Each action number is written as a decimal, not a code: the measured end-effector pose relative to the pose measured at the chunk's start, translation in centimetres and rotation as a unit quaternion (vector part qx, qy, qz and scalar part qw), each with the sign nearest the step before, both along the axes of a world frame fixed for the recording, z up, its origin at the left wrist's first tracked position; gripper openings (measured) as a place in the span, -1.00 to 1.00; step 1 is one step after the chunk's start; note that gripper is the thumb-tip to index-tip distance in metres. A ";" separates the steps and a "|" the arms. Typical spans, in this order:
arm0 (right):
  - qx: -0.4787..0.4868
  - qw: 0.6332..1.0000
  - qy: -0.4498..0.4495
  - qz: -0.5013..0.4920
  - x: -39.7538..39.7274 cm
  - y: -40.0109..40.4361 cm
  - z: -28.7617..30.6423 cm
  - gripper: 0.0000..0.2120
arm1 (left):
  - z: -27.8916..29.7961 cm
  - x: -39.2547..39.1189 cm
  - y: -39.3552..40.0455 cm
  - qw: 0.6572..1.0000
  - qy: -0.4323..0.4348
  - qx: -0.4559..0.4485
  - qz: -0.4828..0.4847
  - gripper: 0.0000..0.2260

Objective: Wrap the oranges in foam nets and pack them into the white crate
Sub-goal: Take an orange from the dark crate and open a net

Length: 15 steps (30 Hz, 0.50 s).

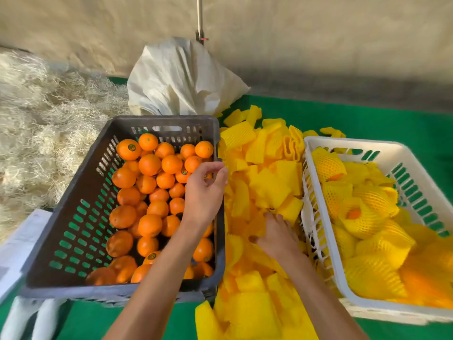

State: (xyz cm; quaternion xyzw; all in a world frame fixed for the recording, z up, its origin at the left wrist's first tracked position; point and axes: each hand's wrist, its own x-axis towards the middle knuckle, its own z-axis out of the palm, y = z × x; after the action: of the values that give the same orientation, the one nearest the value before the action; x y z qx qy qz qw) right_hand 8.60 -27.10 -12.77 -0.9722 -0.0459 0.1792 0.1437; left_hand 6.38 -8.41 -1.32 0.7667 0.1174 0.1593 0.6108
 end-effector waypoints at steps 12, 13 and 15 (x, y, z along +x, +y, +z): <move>0.166 0.981 -0.085 -0.050 -0.2 0.0 -1.6 -0.58 | -1.5 -1.8 2.7 0.999 0.030 -0.032 0.002 -0.82; 0.192 0.970 -0.141 -0.052 -0.3 0.3 -0.2 -0.52 | -1.4 -1.9 2.7 0.999 0.023 -0.031 -0.005 -0.83; 0.255 0.930 -0.261 -0.054 -0.6 1.7 3.2 -0.58 | -1.1 -2.0 2.7 0.998 0.014 -0.052 -0.037 -0.81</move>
State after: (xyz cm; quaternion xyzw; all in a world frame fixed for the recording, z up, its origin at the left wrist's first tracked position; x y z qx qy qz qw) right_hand 8.02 -25.43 -9.56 -0.9164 -0.0738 -0.1065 0.3787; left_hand 4.39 -5.73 -2.38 0.7402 0.1060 0.1195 0.6532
